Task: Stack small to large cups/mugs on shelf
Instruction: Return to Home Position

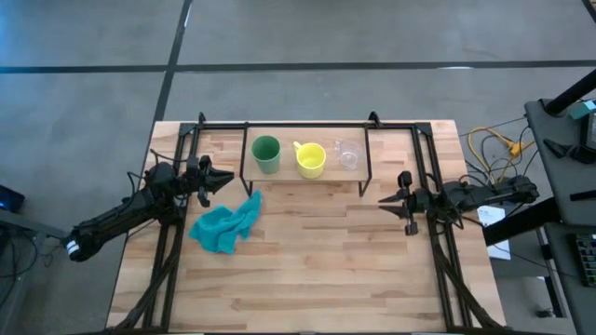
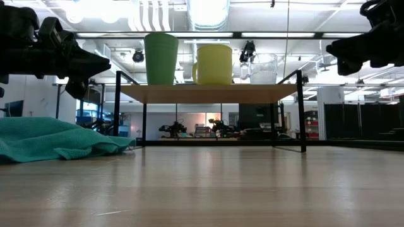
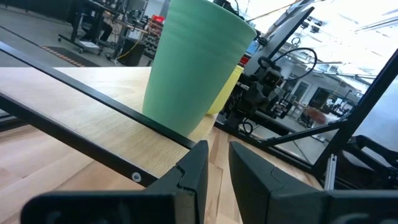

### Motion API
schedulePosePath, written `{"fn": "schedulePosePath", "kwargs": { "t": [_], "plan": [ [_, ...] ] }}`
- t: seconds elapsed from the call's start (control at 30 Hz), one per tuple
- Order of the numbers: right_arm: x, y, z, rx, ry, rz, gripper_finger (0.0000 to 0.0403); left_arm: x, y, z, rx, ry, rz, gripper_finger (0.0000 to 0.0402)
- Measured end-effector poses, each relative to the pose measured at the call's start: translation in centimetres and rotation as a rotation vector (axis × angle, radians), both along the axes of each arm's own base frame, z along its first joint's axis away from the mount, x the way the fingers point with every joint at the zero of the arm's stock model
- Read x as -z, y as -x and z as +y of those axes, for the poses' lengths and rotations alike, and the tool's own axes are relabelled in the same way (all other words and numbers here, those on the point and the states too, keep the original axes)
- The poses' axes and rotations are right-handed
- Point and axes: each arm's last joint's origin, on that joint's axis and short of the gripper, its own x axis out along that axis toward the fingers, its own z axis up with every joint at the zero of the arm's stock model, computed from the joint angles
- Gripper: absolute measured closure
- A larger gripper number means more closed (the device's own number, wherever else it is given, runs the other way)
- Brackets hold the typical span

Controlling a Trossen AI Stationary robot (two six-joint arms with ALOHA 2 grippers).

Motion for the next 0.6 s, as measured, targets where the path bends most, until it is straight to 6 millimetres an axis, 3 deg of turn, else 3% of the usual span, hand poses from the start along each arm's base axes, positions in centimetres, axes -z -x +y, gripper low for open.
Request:
{"fn": "schedulePosePath", "kwargs": {
  "t": [0.6],
  "plan": [
    [0.0,0.0,0.0,0.0,-0.027,0.001,0.0339,0.0,0.0,0.0,0.0,0.0,0.0,0.0351]
  ]
}}
